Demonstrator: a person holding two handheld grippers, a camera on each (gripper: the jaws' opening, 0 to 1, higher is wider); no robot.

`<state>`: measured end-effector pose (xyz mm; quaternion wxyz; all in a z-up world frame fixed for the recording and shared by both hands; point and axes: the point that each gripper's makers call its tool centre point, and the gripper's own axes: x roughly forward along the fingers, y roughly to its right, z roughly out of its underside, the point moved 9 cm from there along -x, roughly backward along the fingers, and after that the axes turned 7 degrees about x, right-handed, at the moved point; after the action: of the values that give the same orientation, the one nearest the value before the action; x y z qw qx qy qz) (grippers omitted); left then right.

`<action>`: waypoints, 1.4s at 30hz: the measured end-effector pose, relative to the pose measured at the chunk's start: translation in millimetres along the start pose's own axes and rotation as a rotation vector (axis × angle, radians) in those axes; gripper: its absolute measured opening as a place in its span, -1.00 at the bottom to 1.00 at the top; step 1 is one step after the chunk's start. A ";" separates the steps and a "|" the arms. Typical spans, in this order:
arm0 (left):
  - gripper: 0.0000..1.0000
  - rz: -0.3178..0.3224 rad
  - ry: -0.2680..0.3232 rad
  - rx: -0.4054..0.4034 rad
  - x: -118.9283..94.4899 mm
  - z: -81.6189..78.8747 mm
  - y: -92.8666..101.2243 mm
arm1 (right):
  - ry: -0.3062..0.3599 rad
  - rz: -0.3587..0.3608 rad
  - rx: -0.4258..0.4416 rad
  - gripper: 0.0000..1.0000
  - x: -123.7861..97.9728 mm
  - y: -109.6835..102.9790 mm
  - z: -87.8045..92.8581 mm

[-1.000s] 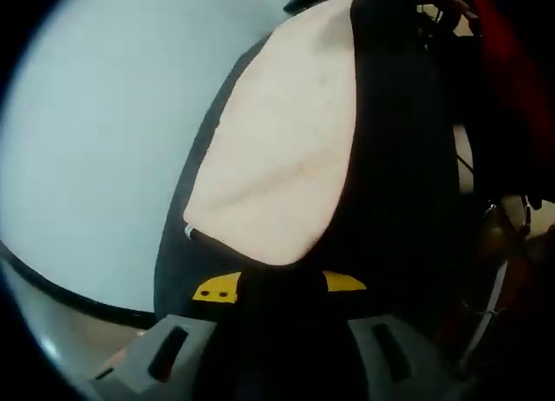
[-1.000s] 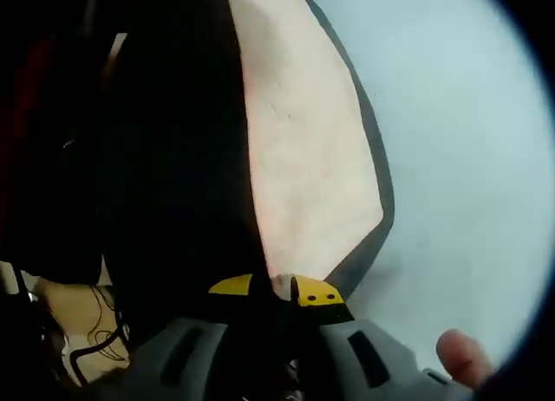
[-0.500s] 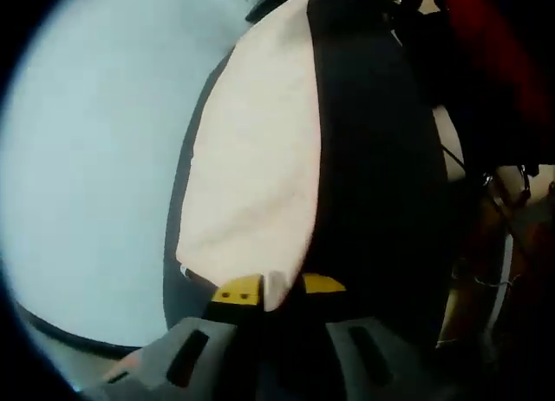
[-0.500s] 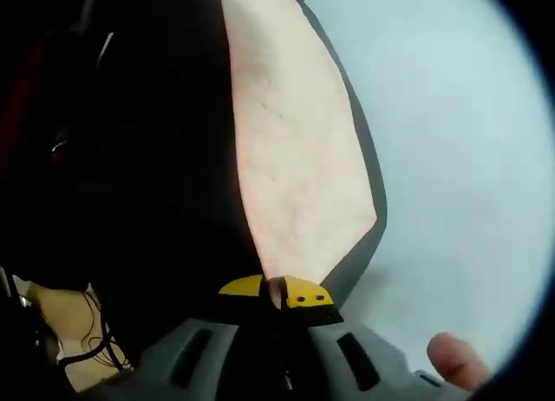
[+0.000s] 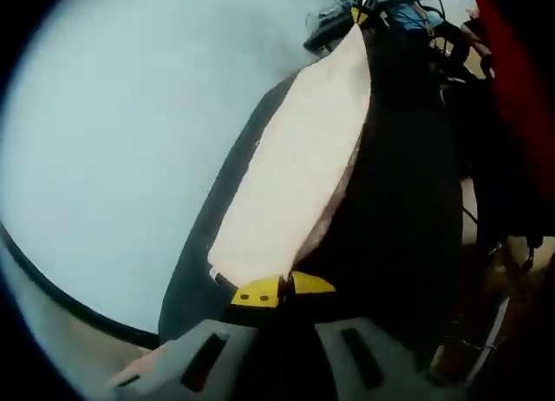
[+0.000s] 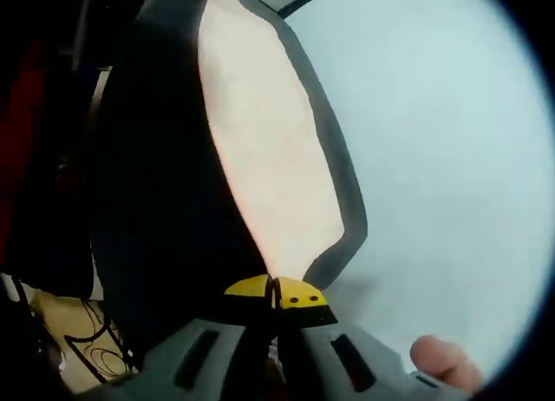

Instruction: Fold the towel on the table until its edges align and the towel forms a compact rectangular stack.

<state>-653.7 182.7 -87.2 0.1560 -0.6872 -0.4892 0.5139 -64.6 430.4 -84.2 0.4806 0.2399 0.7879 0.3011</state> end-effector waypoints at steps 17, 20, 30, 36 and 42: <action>-1.00 -0.018 -0.134 0.068 68.8 -5.9 -91.8 | -0.051 -0.067 0.056 -1.00 81.4 75.6 -19.5; -1.00 0.004 -0.193 0.126 85.0 -7.6 -102.4 | -0.058 -0.083 0.047 -1.00 100.0 87.6 -23.6; -1.00 0.050 -0.298 0.160 153.6 7.3 -138.8 | -0.084 -0.092 0.034 -1.00 177.0 125.7 -34.5; -1.00 0.085 -0.331 0.139 189.6 15.4 -145.4 | -0.099 -0.093 0.035 -1.00 217.5 131.7 -37.3; -1.00 0.106 -0.366 0.086 220.2 25.7 -147.4 | -0.112 -0.101 0.039 -1.00 248.9 141.6 -36.0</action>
<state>-752.7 428.4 -114.3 0.0664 -0.5997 -0.4503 0.6582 -189.7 687.4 -124.1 0.5337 0.2256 0.7766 0.2471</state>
